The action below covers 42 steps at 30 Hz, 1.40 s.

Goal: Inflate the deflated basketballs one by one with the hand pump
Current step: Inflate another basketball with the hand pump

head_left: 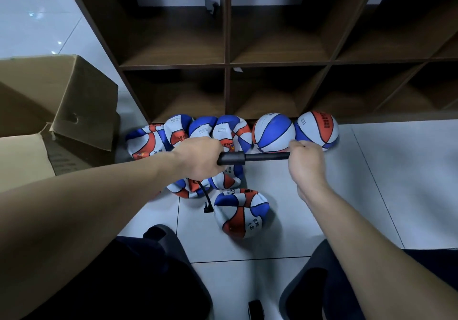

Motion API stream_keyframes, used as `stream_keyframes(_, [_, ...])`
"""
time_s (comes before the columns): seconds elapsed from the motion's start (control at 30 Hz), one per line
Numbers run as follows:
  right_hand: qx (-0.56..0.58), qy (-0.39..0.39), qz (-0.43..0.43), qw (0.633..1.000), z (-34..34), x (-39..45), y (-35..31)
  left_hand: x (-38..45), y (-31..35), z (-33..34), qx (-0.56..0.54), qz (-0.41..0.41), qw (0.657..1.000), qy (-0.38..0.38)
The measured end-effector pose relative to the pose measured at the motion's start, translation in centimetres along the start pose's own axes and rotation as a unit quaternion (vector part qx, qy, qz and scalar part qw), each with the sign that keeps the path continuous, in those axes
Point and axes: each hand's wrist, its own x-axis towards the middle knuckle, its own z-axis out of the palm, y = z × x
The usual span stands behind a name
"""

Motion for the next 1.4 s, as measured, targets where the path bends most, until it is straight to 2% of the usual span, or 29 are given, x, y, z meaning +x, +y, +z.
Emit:
stream_keyframes(0.1, [-0.034,-0.005,-0.027,0.999,1.2,-1.3,0.1,-0.1,0.3,-0.3,0.003,0.001,1.0,0.003])
stream_keyframes(0.37, [-0.043,-0.044,-0.059,0.996,3.1,-4.0,-0.5,-0.3,2.5,-0.5,0.003,0.011,1.0,0.014])
stream_keyframes(0.7, [-0.053,-0.068,-0.081,0.993,3.1,-3.1,-0.5,0.0,2.5,-0.5,-0.018,0.027,0.999,0.022])
stream_keyframes(1.0, [-0.012,-0.012,-0.037,0.999,-0.9,1.0,0.2,0.2,-1.7,-0.4,-0.027,-0.007,1.0,0.003])
stream_keyframes(1.4, [-0.018,0.048,-0.071,0.996,2.6,-3.1,0.0,-0.4,1.7,-0.3,0.008,-0.001,1.0,0.027])
